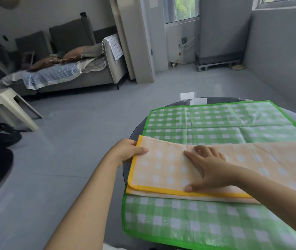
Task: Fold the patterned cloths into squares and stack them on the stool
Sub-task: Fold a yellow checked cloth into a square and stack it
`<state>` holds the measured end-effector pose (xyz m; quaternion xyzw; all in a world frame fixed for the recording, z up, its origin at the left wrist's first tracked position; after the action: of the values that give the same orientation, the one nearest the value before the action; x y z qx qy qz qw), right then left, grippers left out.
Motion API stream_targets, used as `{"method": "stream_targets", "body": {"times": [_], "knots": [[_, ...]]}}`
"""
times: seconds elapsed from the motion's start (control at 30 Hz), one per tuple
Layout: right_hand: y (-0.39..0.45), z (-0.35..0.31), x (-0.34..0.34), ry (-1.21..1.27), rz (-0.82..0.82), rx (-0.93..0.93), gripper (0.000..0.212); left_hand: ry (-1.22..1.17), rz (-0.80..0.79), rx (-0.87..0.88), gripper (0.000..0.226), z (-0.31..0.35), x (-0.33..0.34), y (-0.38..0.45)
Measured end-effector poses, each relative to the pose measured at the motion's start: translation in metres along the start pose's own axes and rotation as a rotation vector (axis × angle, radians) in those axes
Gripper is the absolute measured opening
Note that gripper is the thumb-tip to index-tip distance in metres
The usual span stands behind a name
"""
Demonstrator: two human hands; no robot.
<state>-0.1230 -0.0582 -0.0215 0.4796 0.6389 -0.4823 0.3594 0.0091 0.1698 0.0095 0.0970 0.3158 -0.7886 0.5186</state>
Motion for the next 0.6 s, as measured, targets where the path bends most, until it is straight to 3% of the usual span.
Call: {"method": "stream_targets", "body": {"times": [0.1, 0.33, 0.47, 0.57, 0.6], "knots": [[-0.001, -0.001, 0.000, 0.008, -0.014, -0.001, 0.116, -0.172, -0.029, 0.011, 0.013, 0.007, -0.007, -0.007], [-0.004, -0.001, 0.002, 0.019, 0.006, 0.005, 0.115, -0.489, -0.141, 0.076, 0.016, 0.042, 0.007, -0.021], [-0.011, -0.001, 0.004, 0.038, 0.048, -0.023, 0.112, -0.533, -0.148, 0.129, 0.019, 0.062, 0.022, -0.027], [-0.022, 0.003, -0.001, 0.099, 0.061, -0.062, 0.125, -0.584, -0.121, 0.163, 0.017, 0.074, 0.035, -0.031], [-0.025, 0.005, -0.004, 0.130, 0.079, -0.065, 0.117, -0.601, -0.116, 0.172, 0.016, 0.078, 0.039, -0.032]]}}
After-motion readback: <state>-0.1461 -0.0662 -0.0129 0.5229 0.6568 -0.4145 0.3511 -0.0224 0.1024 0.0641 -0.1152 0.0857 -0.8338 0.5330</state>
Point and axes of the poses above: each hand's wrist, its own y-axis towards the middle knuckle, its own x-axis out of the palm, z = x × y, the point moved 2 cm from there along y, towards the middle knuckle, and after that the axes turned 1 degree about -x, right-handed, at the moved point
